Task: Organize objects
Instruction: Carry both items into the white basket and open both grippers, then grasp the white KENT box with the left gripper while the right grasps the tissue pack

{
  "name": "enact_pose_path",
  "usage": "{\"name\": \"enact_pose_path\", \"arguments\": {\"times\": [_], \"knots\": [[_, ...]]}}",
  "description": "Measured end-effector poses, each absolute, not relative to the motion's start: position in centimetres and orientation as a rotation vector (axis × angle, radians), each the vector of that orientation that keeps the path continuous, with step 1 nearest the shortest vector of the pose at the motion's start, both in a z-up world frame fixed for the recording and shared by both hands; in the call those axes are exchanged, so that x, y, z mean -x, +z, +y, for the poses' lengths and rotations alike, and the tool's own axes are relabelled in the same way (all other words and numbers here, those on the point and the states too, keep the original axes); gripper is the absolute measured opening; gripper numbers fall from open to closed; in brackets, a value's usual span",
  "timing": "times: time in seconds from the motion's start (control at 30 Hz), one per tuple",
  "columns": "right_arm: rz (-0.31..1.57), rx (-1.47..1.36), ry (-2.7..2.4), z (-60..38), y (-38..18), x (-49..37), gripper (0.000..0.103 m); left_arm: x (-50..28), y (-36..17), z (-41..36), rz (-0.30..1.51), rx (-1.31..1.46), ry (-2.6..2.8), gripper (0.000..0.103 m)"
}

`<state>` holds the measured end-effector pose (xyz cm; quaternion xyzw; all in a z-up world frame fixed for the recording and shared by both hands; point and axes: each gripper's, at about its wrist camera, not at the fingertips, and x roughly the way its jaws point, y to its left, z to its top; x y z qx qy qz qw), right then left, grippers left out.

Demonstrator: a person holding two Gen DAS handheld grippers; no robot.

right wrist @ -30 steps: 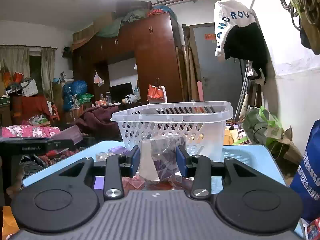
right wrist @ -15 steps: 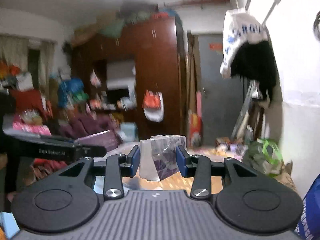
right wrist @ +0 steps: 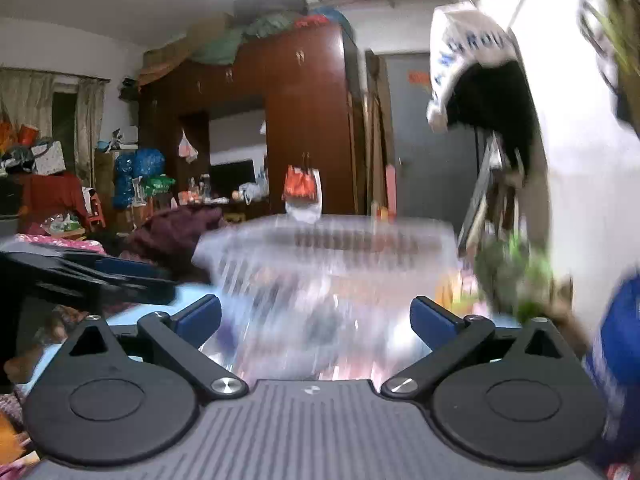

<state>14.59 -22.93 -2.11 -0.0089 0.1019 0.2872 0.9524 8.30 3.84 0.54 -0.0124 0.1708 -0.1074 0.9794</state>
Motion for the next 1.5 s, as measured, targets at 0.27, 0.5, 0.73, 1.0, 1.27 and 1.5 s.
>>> {"name": "enact_pose_path", "arguments": {"times": [0.27,0.5,0.73,1.0,1.27,1.5], "knots": [[0.273,-0.049,0.530,-23.9,-6.6,-11.2,0.103,-1.6,-4.3,0.5,0.346,0.042,-0.245,0.092],[0.244,-0.070,0.476,-24.2,-6.4,-11.8,0.103,-3.6,-7.0,-1.1,0.423,0.040,-0.219,0.091],[0.276,-0.090,0.511,-22.8,-8.0,-11.5,0.103,-3.2,-7.0,-0.3,0.409,-0.041,-0.200,0.064],[0.310,-0.032,0.551,-19.7,-9.1,-11.4,0.103,-3.0,-7.3,2.2,0.389,-0.038,-0.149,0.064],[0.300,0.020,0.546,-18.8,-9.6,-11.6,0.101,-3.1,-7.5,2.5,0.380,-0.035,-0.130,0.076],[0.268,0.038,0.567,-19.7,-9.1,-10.6,0.083,-2.4,-7.5,1.8,0.353,-0.086,-0.116,0.062]]}}
